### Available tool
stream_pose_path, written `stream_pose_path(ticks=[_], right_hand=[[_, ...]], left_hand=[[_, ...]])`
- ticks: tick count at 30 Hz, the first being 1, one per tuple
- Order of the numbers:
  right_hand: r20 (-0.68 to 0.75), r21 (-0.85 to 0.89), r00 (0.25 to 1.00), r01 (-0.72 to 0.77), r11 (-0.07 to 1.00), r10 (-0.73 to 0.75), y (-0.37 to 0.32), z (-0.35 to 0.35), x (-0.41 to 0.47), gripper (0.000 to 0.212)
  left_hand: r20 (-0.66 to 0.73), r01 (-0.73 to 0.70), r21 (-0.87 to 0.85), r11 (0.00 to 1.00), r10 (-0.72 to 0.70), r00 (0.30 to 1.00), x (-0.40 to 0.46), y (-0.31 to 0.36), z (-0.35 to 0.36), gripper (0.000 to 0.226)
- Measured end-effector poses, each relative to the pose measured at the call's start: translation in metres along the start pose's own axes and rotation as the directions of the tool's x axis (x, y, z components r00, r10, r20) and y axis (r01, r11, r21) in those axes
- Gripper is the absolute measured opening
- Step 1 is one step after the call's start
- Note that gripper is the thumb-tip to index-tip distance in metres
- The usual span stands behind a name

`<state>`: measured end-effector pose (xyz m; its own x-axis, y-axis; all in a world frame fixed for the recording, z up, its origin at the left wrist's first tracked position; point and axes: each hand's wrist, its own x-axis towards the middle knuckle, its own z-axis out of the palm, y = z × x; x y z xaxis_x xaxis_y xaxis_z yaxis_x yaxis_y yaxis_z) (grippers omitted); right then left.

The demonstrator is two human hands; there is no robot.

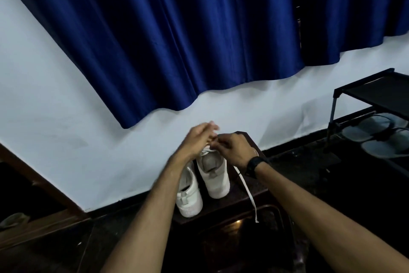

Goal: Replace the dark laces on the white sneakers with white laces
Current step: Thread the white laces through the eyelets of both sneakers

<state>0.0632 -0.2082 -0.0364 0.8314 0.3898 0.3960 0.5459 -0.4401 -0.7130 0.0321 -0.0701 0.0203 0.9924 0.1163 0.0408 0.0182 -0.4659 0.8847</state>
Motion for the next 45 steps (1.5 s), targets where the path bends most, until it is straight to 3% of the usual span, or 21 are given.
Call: stream_pose_path(ticks=[2, 5, 7, 10, 11, 13, 18, 20, 23, 25, 27, 37, 45], right_hand=[[-0.138, 0.022, 0.989, -0.047, 0.999, 0.05, -0.002, 0.003, 0.006, 0.023], [-0.165, 0.048, 0.977, -0.131, 0.99, 0.137, 0.007, 0.003, 0.006, 0.028], [-0.187, 0.098, 0.958, -0.203, 0.974, 0.219, 0.017, 0.007, 0.002, 0.029], [-0.224, 0.091, 0.905, -0.351, 0.932, 0.362, 0.03, 0.02, -0.002, 0.023], [-0.19, 0.037, 0.903, -0.386, 0.922, 0.386, 0.034, 0.027, -0.002, 0.026], [-0.12, -0.027, 0.906, -0.412, 0.911, 0.406, 0.039, 0.041, 0.002, 0.03], [-0.103, 0.092, 0.868, -0.478, 0.874, 0.486, 0.043, 0.052, 0.012, 0.018], [-0.038, 0.252, 0.81, -0.559, 0.79, 0.585, 0.054, 0.052, 0.012, 0.012], [0.164, 0.6, 0.727, -0.61, 0.518, 0.667, 0.065, 0.052, 0.008, 0.006], [0.237, 0.734, 0.752, -0.554, 0.393, 0.615, 0.066, 0.05, 0.004, 0.013], [0.276, 0.777, 0.794, -0.516, 0.359, 0.542, 0.064, 0.046, -0.002, 0.016], [0.192, 0.813, 0.774, -0.47, 0.345, 0.603, 0.069, 0.059, 0.001, 0.014], [0.14, 0.786, 0.783, -0.46, 0.413, 0.606, 0.073, 0.067, 0.003, 0.016]], left_hand=[[0.189, 0.079, 0.064, 0.995, -0.09, 0.978, 0.001, 0.003, 0.005, 0.048], [0.174, 0.105, 0.235, 0.966, -0.148, 0.974, 0.009, -0.014, -0.003, 0.044], [0.102, 0.101, 0.234, 0.967, -0.128, 0.987, 0.012, -0.027, -0.01, 0.027], [-0.216, 0.095, 0.368, 0.925, -0.014, 0.976, 0.014, -0.046, -0.011, 0.025], [-0.26, 0.093, 0.386, 0.918, 0.011, 0.966, 0.015, -0.053, -0.008, 0.026], [-0.242, 0.079, 0.431, 0.899, 0.031, 0.97, 0.017, -0.065, 0.002, 0.025], [-0.287, 0.045, 0.556, 0.83, 0.14, 0.948, 0.018, -0.086, 0.028, 0.02], [-0.318, 0.021, 0.625, 0.781, 0.229, 0.92, 0.015, -0.092, 0.038, 0.019], [-0.385, 0.016, 0.657, 0.754, 0.317, 0.867, 0.015, -0.095, 0.046, 0.017], [-0.402, 0.02, 0.653, 0.757, 0.324, 0.856, 0.016, -0.098, 0.048, 0.017], [-0.395, 0.026, 0.65, 0.76, 0.308, 0.866, 0.019, -0.101, 0.048, 0.019], [-0.247, 0.017, 0.724, 0.689, 0.236, 0.94, 0.028, -0.099, 0.043, 0.025], [-0.25, 0.089, 0.725, 0.683, 0.141, 0.958, 0.026, -0.09, 0.043, 0.017]])
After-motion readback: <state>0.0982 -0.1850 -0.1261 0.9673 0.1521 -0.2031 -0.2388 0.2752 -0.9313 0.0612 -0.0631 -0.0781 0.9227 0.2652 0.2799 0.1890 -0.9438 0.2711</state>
